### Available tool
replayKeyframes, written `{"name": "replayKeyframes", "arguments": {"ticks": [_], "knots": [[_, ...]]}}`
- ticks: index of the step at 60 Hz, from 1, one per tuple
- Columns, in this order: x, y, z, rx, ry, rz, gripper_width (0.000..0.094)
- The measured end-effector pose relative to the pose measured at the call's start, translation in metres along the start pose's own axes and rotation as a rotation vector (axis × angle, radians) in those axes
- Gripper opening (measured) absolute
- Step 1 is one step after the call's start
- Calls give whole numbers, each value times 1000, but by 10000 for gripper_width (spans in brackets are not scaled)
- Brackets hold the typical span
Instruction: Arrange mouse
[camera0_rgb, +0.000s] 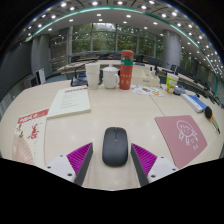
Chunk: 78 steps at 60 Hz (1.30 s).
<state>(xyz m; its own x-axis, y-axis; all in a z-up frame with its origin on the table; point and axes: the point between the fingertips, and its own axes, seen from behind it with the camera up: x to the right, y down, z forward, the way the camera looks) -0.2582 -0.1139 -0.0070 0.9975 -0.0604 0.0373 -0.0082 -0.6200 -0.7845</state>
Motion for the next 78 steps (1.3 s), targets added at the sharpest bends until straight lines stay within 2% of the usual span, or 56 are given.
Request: {"name": "replayKeyframes", "arguments": {"ticks": [4, 12, 29, 34, 39, 47, 52, 57, 64, 73, 78], "knots": [[0, -7, 14, -9, 14, 13, 699], [6, -14, 28, -17, 39, 21, 473], [6, -22, 23, -20, 6, -12, 355], [12, -46, 7, 27, -13, -13, 346], [32, -91, -24, 123, -22, 4, 346], [108, -160, -75, 262, 18, 51, 343], [168, -175, -85, 290, 56, 62, 342], [224, -160, -71, 254, 85, 62, 343], [276, -99, -30, 135, 78, 70, 342], [294, -35, 13, 17, 15, 32, 349], [295, -17, 28, -18, -12, 23, 412]]}}
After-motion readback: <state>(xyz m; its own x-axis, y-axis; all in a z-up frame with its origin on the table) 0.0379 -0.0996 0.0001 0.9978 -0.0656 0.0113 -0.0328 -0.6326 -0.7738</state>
